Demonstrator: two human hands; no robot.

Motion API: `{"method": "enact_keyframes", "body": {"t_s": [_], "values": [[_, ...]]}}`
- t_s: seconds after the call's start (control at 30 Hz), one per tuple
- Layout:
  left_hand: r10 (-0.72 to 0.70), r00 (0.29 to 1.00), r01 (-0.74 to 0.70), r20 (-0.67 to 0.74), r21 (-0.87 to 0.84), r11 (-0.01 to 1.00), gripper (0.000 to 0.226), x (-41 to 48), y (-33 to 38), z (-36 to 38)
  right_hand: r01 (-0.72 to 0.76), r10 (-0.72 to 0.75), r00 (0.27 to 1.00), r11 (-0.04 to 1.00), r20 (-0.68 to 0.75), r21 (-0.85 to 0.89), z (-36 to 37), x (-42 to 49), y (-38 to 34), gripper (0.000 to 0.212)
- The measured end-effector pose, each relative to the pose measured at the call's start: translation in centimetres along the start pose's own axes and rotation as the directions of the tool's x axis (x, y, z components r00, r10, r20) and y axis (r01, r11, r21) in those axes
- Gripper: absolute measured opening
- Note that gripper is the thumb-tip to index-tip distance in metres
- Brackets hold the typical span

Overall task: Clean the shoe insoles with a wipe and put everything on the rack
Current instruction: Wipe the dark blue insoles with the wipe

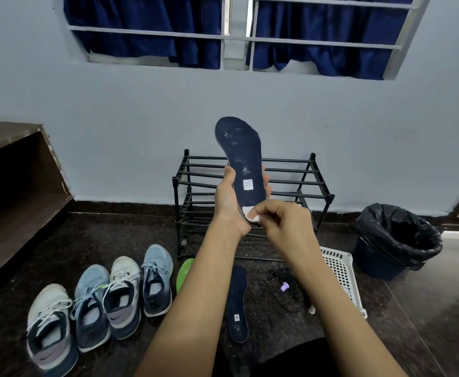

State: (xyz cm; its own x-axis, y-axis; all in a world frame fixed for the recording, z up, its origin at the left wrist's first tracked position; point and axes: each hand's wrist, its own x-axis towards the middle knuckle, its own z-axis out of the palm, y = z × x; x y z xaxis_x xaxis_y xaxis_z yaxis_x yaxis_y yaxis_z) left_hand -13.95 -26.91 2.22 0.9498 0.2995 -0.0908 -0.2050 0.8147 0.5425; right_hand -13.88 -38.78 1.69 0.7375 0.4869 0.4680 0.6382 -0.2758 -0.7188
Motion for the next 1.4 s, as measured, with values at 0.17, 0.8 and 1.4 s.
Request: {"method": "enact_keyframes", "body": {"t_s": [0.17,0.8,1.4], "values": [[0.021,1.000,-0.021,-0.002,-0.016,1.000,0.060,-0.1,-0.1,0.2,0.029,-0.025,0.998,0.998,-0.062,0.050,0.5,-0.2,-0.6,0.017],[0.024,1.000,-0.023,-0.014,0.048,0.999,0.061,-0.5,0.5,-0.1,0.033,-0.032,0.997,0.999,-0.065,0.018,1.0,-0.1,-0.9,0.020],[0.029,0.999,-0.026,-0.037,0.078,0.997,0.056,0.0,0.0,-0.1,-0.057,0.055,0.998,0.996,-0.032,-0.069,0.5,-0.3,-0.5,0.024]]}}
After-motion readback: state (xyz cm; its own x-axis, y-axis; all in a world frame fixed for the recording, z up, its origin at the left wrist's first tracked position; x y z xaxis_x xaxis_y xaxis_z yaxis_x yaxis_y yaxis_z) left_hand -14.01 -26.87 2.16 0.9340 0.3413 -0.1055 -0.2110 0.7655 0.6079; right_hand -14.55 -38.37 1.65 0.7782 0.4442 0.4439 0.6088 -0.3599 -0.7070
